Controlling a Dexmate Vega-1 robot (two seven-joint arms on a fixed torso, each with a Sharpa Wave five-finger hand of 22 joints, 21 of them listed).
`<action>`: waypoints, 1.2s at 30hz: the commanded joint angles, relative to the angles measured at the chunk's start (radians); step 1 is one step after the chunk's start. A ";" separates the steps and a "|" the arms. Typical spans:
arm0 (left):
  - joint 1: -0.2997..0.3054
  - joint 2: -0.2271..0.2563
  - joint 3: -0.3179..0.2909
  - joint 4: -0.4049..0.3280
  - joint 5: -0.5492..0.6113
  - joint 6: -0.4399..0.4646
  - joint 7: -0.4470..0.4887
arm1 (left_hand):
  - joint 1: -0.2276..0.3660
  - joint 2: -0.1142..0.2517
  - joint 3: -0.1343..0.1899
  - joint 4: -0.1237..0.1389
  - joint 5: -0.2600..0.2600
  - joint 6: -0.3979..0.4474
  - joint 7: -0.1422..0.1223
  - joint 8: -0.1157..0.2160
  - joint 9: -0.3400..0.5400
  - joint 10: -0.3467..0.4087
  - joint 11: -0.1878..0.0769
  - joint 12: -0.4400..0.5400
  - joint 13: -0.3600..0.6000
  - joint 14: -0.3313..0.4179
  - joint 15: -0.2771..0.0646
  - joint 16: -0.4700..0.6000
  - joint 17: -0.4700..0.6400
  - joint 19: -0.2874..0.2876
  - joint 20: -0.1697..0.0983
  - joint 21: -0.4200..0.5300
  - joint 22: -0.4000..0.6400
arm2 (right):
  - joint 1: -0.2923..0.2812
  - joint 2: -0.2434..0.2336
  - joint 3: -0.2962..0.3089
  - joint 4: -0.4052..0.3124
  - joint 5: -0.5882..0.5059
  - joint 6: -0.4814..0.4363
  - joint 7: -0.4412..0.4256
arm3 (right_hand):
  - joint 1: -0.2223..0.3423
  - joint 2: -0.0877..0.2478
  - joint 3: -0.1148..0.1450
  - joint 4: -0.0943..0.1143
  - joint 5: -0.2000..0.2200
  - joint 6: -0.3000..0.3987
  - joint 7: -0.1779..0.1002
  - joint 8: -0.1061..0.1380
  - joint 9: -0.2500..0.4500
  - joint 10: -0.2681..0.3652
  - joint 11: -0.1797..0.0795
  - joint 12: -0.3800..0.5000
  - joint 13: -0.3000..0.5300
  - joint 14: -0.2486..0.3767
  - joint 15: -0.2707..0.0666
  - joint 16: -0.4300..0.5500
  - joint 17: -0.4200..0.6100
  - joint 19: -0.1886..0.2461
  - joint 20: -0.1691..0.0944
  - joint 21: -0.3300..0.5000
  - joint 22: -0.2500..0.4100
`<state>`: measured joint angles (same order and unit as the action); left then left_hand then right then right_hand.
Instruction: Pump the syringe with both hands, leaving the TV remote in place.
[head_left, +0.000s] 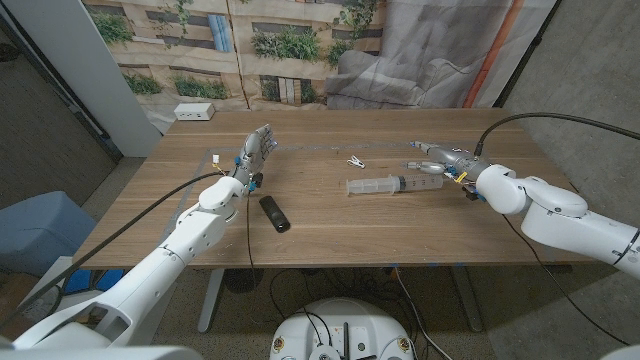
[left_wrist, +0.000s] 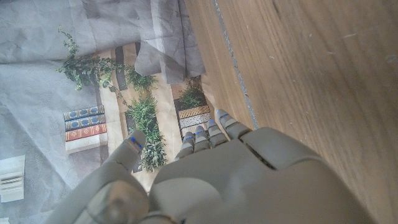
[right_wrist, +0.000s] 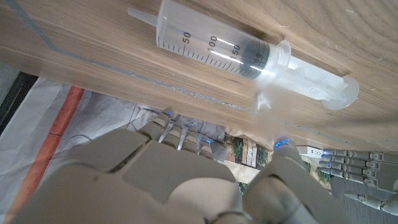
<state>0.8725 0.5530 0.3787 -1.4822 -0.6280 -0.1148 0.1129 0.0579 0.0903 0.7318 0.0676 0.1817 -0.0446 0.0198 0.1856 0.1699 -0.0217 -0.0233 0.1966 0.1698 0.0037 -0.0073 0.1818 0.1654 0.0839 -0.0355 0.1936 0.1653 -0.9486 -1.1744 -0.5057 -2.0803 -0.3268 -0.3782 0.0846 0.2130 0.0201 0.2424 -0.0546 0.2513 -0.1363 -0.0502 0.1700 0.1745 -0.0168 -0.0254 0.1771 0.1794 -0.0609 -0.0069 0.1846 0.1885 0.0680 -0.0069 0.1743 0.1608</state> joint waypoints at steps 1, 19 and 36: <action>0.015 0.007 -0.001 -0.027 0.003 0.018 0.025 | -0.009 0.079 0.006 0.004 0.005 0.004 0.003 -0.003 0.004 0.006 -0.002 0.001 0.004 0.013 0.000 0.002 0.004 0.009 -0.013 0.005 0.004 | 0.064 -0.024 -0.036 -0.026 -0.093 -0.036 0.210 | 0.032 -0.008 0.008 -0.027 -0.005 -0.030 -0.001 0.003 0.002 -0.025 0.005 -0.002 0.004 -0.008 0.015 0.005 0.002 0.005 0.013 0.010 0.005; 0.031 0.011 -0.001 -0.049 0.004 0.041 0.052 | -0.014 0.081 0.008 0.012 0.005 0.007 0.003 -0.002 0.004 0.012 0.000 0.000 0.004 0.015 0.002 0.000 0.004 0.010 -0.013 0.003 0.005 | 0.231 0.061 -0.147 0.026 -0.256 -0.039 0.525 | 0.181 -0.021 0.060 -0.122 -0.035 -0.143 -0.051 0.011 0.006 -0.071 0.006 0.003 0.010 -0.016 0.046 0.011 0.003 0.018 0.066 0.011 0.006; 0.030 0.020 0.010 -0.055 0.006 0.071 0.051 | -0.018 0.082 0.010 0.020 0.006 0.015 0.005 -0.001 0.005 0.019 0.009 0.000 0.005 0.018 0.006 -0.002 0.005 0.012 -0.015 0.002 0.005 | 0.312 0.135 -0.219 0.085 -0.366 -0.053 0.671 | 0.263 -0.035 0.089 -0.131 -0.053 -0.153 -0.048 0.026 0.008 -0.039 0.020 0.022 0.015 0.024 0.075 0.026 0.005 0.050 0.089 0.020 0.006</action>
<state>0.9012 0.5625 0.3798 -1.5271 -0.6266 -0.0667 0.1600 0.0470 0.0873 0.7386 0.0829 0.1817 -0.0299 0.0269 0.1855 0.1698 -0.0055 -0.0180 0.1965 0.1697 0.0144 -0.0074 0.1818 0.1652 0.0838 -0.0354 0.1936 0.1653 -0.6922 -1.0844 -0.6736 -2.0351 -0.6125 -0.4276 0.6544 0.4549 -0.0116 0.3217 -0.1846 0.2002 -0.1734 -0.0983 0.1857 0.1794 -0.0638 -0.0018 0.1926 0.1890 -0.0478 0.0699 0.2038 0.1885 0.1010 0.0860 0.1883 0.1655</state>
